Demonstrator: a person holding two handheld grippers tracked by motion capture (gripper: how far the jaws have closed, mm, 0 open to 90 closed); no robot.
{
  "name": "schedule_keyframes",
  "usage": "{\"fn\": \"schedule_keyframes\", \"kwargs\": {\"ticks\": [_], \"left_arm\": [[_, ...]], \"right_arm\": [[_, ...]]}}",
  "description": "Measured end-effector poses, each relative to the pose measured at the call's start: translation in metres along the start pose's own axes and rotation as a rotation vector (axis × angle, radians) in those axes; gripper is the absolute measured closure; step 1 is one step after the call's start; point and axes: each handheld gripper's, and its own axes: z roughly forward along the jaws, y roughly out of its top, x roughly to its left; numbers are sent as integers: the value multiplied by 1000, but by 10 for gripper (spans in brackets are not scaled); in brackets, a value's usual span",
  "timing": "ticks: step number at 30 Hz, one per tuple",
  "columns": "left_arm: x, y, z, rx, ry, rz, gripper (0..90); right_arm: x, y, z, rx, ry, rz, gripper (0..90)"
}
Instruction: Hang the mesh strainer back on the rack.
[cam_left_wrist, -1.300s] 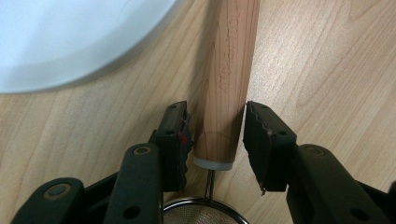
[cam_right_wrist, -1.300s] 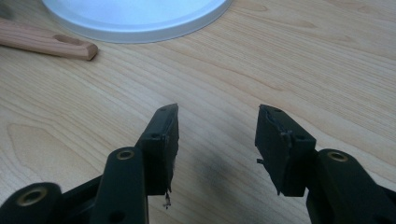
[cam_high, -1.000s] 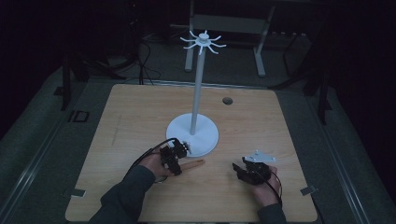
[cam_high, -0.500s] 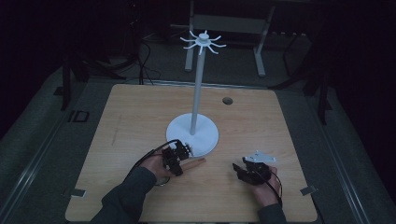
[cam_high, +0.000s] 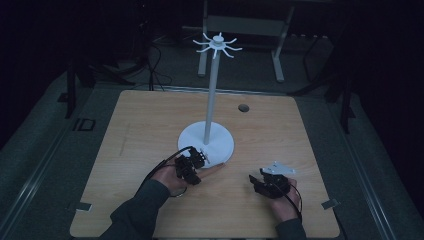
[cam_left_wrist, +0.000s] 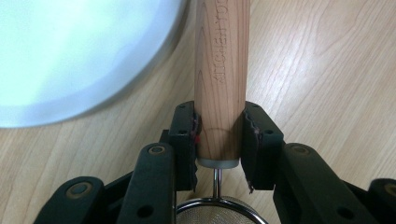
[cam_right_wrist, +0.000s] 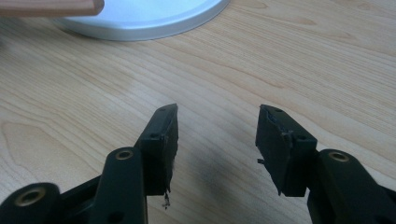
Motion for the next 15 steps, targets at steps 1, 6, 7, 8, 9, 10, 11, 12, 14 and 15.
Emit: {"fn": "schedule_keyframes", "kwargs": {"ticks": [1, 6, 7, 8, 9, 10, 11, 12, 14, 15], "left_arm": [[0, 0, -1, -9, 0, -1, 690], [-3, 3, -7, -51, 5, -9, 691], [-3, 3, -8, -58, 8, -10, 691], [-3, 4, -10, -64, 9, -10, 691], [-4, 4, -12, -75, 10, -12, 691], [-4, 4, -13, -87, 9, -16, 691], [-5, 5, -15, -97, 11, -20, 691], [-5, 5, -17, -103, 13, -21, 691], [-5, 5, -20, -119, 17, -27, 691], [-5, 6, -21, -126, 18, -31, 691]], "right_arm": [[0, 0, 0, 0, 0, 0, 486], [0, 0, 0, -1, -2, 1, 485], [0, 0, 0, -1, -2, 2, 485], [-1, 0, 0, -1, -3, 1, 484], [-1, -1, 0, 0, -4, 2, 482], [-1, -1, 0, 0, -4, 3, 481], [-1, -1, 1, -1, -5, 3, 480], [-1, -1, 1, -1, -5, 2, 479], [-2, -1, 1, -1, -6, 2, 477], [-2, -2, 1, -1, -7, 3, 477]]}}
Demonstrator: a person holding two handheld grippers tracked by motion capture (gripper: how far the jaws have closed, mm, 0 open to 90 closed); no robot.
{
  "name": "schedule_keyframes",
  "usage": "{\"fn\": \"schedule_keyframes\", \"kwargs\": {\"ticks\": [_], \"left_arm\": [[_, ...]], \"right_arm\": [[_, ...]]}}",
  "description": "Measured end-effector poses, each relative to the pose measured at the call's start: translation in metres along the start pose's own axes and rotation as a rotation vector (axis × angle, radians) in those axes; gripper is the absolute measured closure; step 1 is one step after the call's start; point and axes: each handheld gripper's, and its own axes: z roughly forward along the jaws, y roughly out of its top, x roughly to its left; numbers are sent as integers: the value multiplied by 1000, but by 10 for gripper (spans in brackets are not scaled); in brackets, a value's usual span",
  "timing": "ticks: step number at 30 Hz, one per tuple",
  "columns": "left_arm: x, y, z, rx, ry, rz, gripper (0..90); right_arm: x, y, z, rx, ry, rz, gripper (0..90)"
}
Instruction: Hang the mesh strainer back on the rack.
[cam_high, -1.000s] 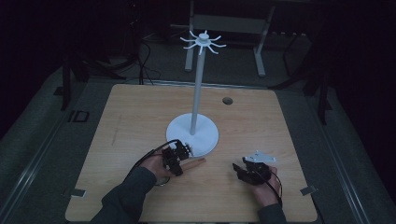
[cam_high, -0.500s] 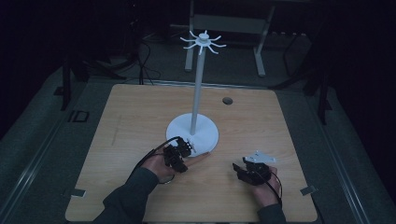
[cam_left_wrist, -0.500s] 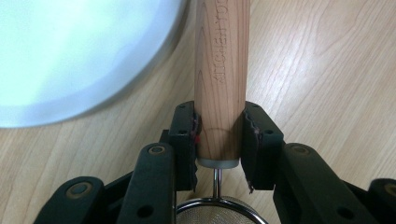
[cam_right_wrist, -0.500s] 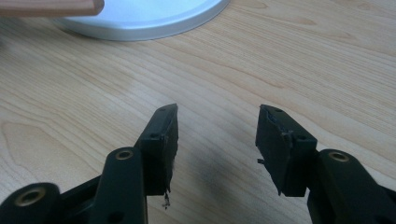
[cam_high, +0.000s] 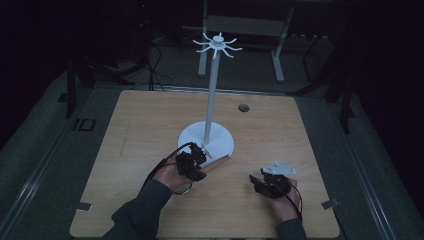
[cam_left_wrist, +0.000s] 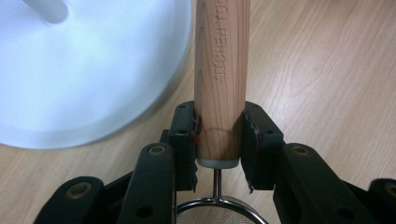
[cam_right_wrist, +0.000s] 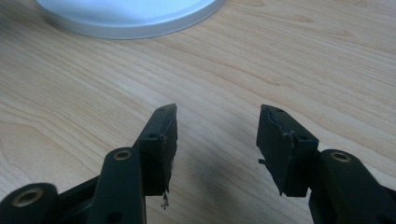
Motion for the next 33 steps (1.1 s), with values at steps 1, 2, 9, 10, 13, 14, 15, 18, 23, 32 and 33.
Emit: {"fn": "schedule_keyframes", "kwargs": {"ticks": [1, 2, 9, 10, 13, 14, 15, 18, 23, 32, 33], "left_arm": [[0, 0, -1, -9, 4, -3, 691], [0, 1, -2, -17, 5, -5, 691], [-1, 3, -10, -93, 18, -39, 691], [-2, 3, -12, -102, 16, -44, 691], [-3, 4, -14, -120, 20, -49, 691], [-3, 5, -16, -139, 26, -56, 691], [-3, 5, -16, -142, 28, -57, 691], [-4, 6, -21, -182, 41, -74, 691], [-4, 9, -28, -230, 54, -81, 691], [-6, 11, -37, -310, 79, -106, 691], [-6, 12, -38, -316, 78, -109, 691]], "right_arm": [[0, 0, 0, -2, -1, -1, 476], [0, 0, 0, -3, -2, -1, 475], [-1, 0, -1, -8, -10, 2, 470], [-1, 0, -1, -9, -11, 3, 468], [-1, 0, -1, -9, -12, 3, 468], [-1, -1, -1, -9, -14, 3, 466], [-1, -1, -1, -9, -14, 3, 466], [-2, -1, -1, -8, -16, 6, 465], [-2, -1, -1, -11, -18, 9, 464], [-3, -1, -1, -12, -22, 10, 460], [-3, -1, -1, -11, -22, 10, 460]]}}
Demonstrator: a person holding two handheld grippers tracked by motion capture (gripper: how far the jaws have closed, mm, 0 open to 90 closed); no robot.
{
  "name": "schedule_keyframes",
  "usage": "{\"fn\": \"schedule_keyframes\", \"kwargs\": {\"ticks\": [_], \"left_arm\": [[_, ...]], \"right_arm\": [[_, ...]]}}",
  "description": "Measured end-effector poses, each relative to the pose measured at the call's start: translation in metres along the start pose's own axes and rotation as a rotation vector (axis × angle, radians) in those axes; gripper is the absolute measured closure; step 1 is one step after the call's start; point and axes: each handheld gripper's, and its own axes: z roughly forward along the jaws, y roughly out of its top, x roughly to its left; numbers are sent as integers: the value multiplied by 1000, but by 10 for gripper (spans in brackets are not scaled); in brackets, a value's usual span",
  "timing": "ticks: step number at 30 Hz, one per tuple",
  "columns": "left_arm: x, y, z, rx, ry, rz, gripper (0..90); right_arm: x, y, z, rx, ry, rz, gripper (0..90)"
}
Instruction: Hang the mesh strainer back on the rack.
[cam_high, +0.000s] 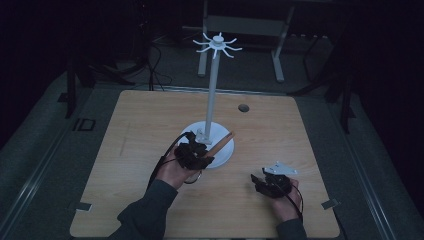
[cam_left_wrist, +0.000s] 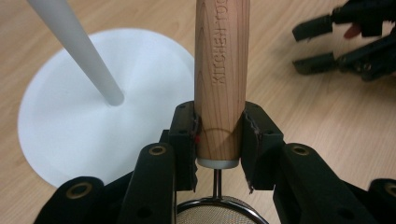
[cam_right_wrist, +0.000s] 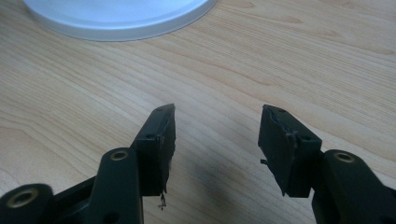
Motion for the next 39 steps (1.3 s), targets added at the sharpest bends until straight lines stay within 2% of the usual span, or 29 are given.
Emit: {"fn": "schedule_keyframes", "kwargs": {"ticks": [8, 15, 24, 31, 39], "left_arm": [[-1, 3, -8, -81, 8, -11, 691], [3, 8, -19, -148, 25, -43, 691], [5, 15, -31, -206, 34, -58, 691], [7, 17, -38, -267, 41, -87, 691], [8, 19, -49, -338, 61, -97, 691]], "right_arm": [[0, 0, 0, 1, -2, 1, 458], [0, 0, 0, 1, -2, 0, 459], [-1, 0, 0, 2, -2, 0, 459], [-1, 0, 0, 2, -2, 3, 459], [-1, -1, 1, 5, -3, 0, 459]]}}
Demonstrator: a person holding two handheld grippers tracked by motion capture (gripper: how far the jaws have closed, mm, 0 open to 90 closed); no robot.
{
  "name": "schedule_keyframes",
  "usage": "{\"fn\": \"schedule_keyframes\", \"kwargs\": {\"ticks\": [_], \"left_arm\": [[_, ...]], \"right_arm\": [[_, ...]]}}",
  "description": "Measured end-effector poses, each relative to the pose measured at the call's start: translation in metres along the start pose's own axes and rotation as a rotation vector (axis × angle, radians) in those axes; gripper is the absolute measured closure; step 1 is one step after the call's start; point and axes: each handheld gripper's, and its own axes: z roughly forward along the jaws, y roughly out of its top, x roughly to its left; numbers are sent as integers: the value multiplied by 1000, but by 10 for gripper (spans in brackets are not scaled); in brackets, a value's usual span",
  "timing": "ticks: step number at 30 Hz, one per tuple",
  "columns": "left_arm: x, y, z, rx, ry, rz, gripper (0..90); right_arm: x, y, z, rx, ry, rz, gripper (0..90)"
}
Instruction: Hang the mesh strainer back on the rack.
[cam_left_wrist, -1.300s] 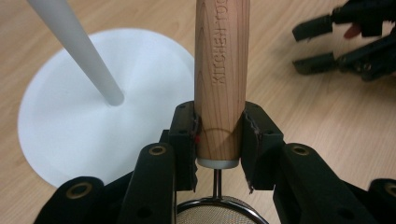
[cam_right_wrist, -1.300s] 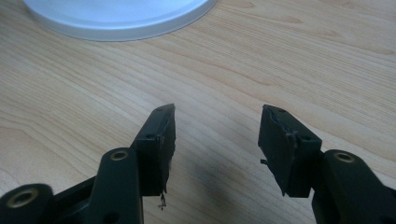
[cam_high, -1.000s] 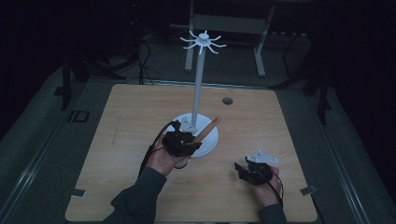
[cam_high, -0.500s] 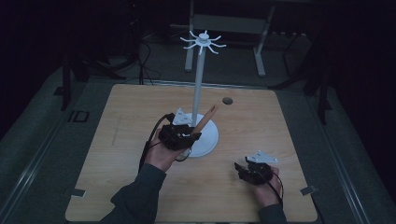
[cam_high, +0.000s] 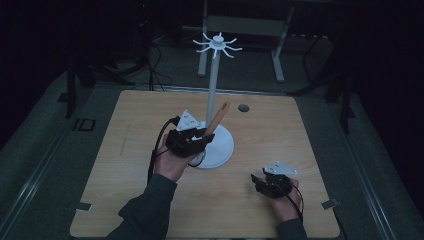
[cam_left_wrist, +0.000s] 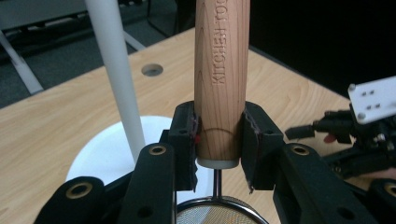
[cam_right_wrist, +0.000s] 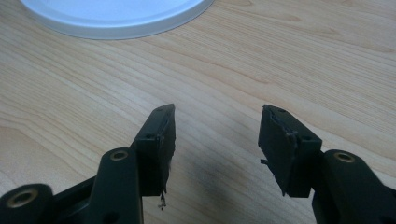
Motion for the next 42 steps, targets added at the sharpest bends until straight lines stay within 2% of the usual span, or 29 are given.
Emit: {"fn": "schedule_keyframes", "kwargs": {"ticks": [14, 20, 26, 28, 32, 42], "left_arm": [[5, 7, -11, -96, 21, -55, 691], [6, 11, -17, -134, 43, -66, 691], [6, 15, -21, -170, 48, -77, 691], [5, 16, -23, -182, 67, -71, 692], [4, 17, -25, -205, 78, -77, 691], [5, 23, -32, -261, 90, -104, 691]], "right_arm": [[0, -1, 1, 2, -1, 1, 459], [0, -1, 1, 2, -2, 0, 460], [0, -1, 1, 2, -1, 0, 460], [0, -1, 1, 2, -2, -1, 460], [0, -1, 1, 2, -2, 1, 460], [0, -1, 1, 1, -2, 1, 460]]}}
